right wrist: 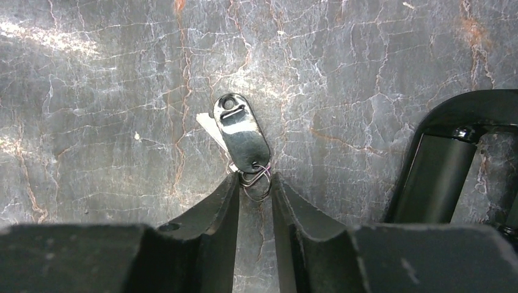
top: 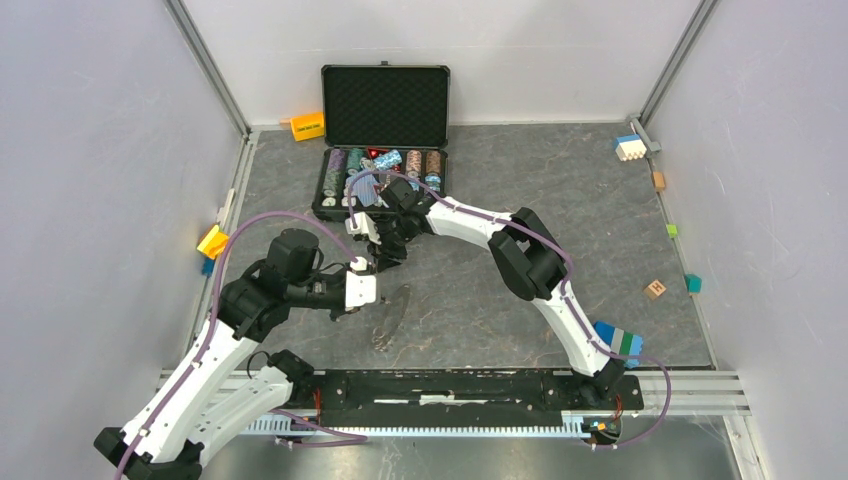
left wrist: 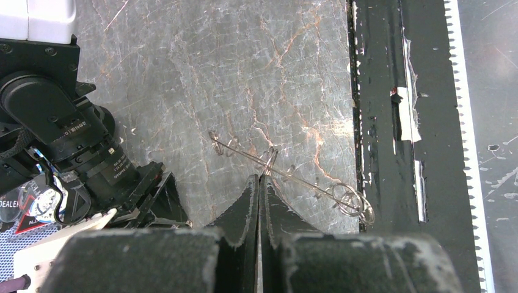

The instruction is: Put the keys on the keyring

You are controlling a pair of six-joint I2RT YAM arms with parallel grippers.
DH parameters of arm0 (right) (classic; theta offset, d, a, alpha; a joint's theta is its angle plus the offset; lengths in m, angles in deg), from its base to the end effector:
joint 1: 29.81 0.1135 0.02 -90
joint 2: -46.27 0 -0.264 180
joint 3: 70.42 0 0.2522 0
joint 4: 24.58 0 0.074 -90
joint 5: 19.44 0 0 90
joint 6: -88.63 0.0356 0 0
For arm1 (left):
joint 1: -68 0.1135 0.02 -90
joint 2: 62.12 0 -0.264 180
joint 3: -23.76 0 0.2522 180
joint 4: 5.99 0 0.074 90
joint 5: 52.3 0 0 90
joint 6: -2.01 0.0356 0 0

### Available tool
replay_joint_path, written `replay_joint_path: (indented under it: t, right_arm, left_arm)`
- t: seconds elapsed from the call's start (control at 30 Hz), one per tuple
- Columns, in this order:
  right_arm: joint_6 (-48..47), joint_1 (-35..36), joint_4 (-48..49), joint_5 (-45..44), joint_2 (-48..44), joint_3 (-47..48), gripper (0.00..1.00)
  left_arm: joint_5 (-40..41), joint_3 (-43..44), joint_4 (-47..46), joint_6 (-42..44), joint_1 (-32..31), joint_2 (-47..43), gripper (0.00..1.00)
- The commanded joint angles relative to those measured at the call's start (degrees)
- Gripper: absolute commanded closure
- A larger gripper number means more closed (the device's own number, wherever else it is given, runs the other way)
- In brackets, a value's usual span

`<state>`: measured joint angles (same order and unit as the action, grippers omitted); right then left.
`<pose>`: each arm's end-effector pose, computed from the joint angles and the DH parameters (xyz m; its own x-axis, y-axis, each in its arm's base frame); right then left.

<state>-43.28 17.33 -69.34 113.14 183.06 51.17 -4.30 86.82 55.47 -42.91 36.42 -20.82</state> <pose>0.3265 0.3873 0.1414 0.0762 -0.6409 -0.7638 -0.9665 -0.2359 0.1015 0.1010 -0.0900 0.3171 0.2019 0.4936 -0.8459 0.9698 0.0198 0.2430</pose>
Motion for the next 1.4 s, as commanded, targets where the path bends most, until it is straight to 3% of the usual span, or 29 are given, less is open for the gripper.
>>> replay_joint_path:
  t: [0.0,0.6,1.07,1.37]
  right_arm:
    - [-0.3,0.3,-1.4,0.7,0.5,0.5,0.71]
    - [1.1,-0.1,-1.0,0.1,-3.1,-0.7,1.00]
    - [4.1,-3.3,3.9,-4.0,-17.2,-13.3,1.00]
    - [4.7,-7.8,10.8,-6.2,-33.5,-31.3,1.00]
  left_arm:
    - [-0.5,0.0,-2.3,1.5,0.3,-0.5,0.98]
    - [0.4,-0.4,-2.4,1.8,0.2,-0.9,0.98]
    - [1.5,-0.6,-2.4,2.3,0.3,0.8,0.98]
    - [2.6,-0.5,-2.7,2.8,0.3,3.8,0.98]
